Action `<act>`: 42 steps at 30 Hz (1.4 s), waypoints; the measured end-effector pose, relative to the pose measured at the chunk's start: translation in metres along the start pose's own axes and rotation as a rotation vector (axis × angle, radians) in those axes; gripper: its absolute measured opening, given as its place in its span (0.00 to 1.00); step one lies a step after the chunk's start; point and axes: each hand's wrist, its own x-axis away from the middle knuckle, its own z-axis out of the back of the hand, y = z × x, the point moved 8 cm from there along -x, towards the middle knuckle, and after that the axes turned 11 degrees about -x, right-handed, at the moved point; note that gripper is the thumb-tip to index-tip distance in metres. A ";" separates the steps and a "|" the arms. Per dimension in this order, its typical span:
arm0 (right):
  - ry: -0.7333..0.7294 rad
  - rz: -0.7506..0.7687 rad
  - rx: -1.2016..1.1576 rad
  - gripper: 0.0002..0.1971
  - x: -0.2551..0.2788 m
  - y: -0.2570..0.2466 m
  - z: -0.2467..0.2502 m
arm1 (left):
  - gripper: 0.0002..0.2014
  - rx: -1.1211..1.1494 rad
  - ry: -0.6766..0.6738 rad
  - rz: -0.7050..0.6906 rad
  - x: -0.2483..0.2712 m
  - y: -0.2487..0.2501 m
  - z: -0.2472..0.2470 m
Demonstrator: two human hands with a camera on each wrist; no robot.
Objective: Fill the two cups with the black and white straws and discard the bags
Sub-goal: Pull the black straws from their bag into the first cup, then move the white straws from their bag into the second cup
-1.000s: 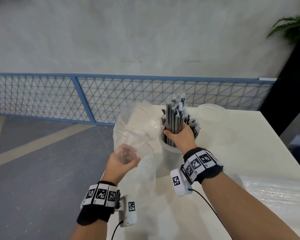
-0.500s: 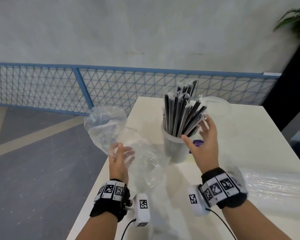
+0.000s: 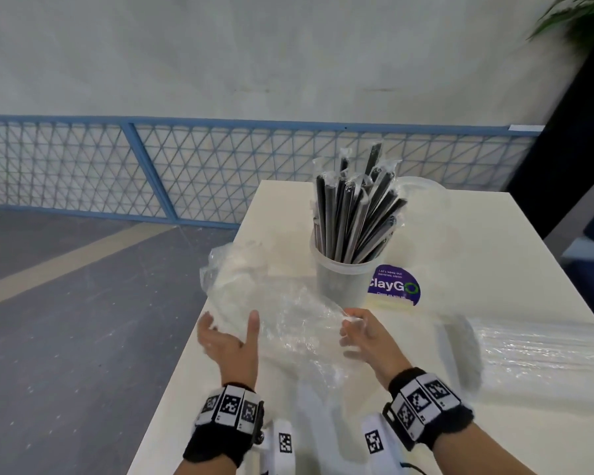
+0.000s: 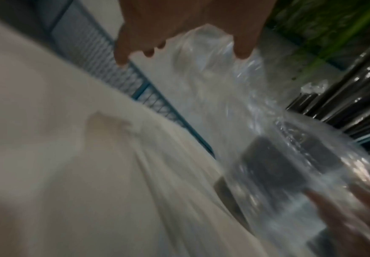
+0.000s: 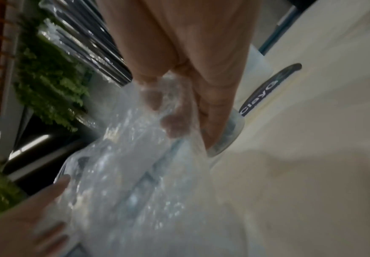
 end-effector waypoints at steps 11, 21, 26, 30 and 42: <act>-0.082 -0.043 0.205 0.06 -0.026 0.013 -0.003 | 0.17 -0.639 -0.365 -0.108 -0.071 -0.026 -0.014; 0.282 0.555 0.908 0.24 -0.007 -0.032 -0.007 | 0.17 -0.551 -0.258 -0.104 -0.070 -0.046 -0.004; -0.243 0.102 1.397 0.47 -0.006 0.041 -0.047 | 0.16 -0.629 -0.287 -0.123 -0.068 -0.042 -0.003; -0.395 -0.112 1.569 0.42 -0.013 0.082 -0.040 | 0.18 -0.755 -0.366 -0.093 -0.072 -0.043 -0.018; -0.453 -0.268 1.470 0.46 -0.015 0.089 -0.034 | 0.18 -1.044 -0.019 -0.695 -0.054 0.018 -0.024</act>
